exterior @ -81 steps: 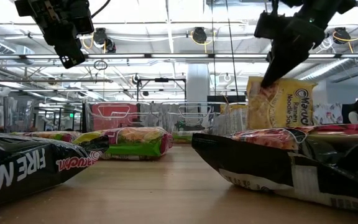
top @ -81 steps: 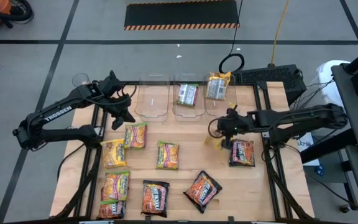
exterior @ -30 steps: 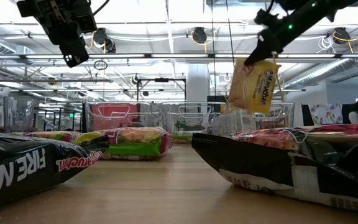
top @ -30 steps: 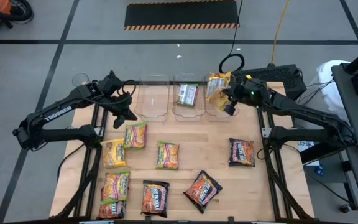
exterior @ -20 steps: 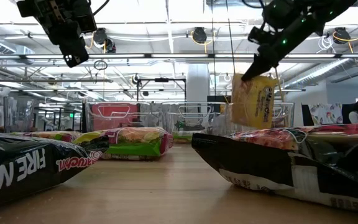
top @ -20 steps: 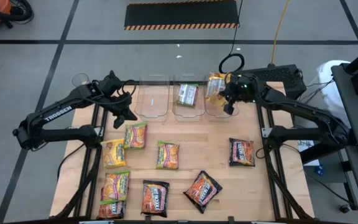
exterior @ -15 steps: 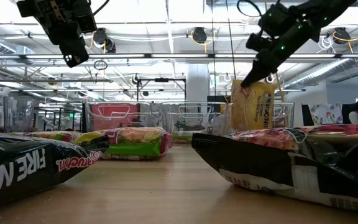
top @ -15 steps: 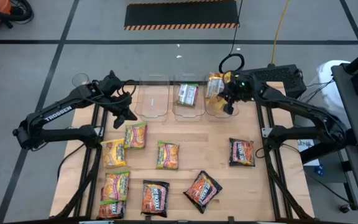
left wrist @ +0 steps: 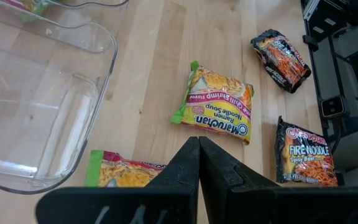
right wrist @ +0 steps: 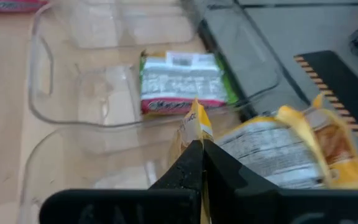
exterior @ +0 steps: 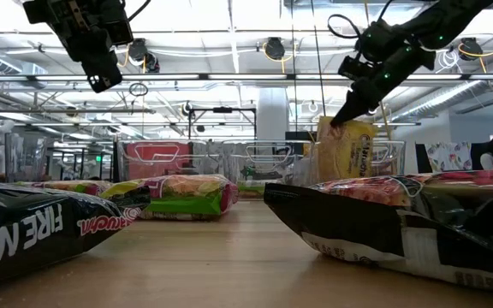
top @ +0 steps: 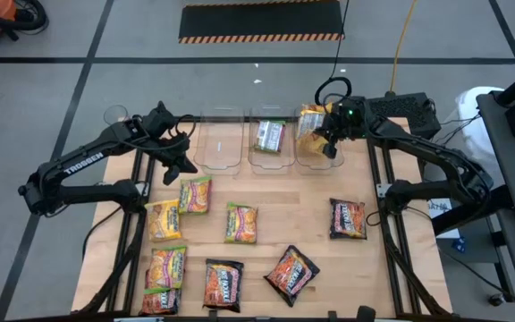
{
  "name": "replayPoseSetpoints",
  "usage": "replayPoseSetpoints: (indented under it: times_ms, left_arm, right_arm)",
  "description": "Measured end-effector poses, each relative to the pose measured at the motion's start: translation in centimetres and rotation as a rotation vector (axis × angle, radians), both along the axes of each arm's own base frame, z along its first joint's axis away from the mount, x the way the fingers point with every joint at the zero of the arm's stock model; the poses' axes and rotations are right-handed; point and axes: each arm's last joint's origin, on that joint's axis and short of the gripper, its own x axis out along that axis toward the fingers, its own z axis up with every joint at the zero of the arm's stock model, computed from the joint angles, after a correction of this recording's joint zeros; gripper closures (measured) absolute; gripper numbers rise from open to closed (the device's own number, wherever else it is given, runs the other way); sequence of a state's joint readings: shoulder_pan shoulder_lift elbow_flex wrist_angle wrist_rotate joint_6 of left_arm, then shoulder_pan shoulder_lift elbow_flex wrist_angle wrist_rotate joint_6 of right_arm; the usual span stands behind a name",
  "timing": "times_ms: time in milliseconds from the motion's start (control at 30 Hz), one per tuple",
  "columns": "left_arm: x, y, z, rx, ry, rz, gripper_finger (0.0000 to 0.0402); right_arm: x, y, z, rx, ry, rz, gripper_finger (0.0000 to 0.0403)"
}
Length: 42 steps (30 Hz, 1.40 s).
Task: Sort Maruchan noodles
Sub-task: Put the yellow noodle pack into the right transparent bin
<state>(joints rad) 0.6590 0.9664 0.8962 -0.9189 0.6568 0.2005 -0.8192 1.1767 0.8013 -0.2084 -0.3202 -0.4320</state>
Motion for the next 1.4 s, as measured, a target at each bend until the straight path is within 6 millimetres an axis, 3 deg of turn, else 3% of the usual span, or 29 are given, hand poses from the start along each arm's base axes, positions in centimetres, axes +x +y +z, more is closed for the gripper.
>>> replayPoseSetpoints:
  times_ms: [433, 800, 1067, 1400]
  left_arm:
    - [0.0, 0.0, 0.0, -0.001, 0.0, 0.001, 0.0394]
    - [0.0, 0.0, 0.0, -0.015, 0.003, 0.015, 0.0394]
    - [0.0, 0.0, 0.0, -0.014, 0.002, 0.016, 0.0394]
    - [0.0, 0.0, 0.0, -0.017, 0.003, 0.018, 0.0394]
  right_arm:
    - [-0.7, -2.9, 1.4, -0.009, -0.087, -0.021, 0.0403]
    - [0.8, -4.8, -0.5, 0.091, -0.052, 0.042, 0.0403]
    - [0.0, -5.5, -2.3, 0.172, 0.026, 0.019, 0.0403]
    - [-0.3, -5.8, -2.0, 0.129, 0.024, 0.021, 0.0403]
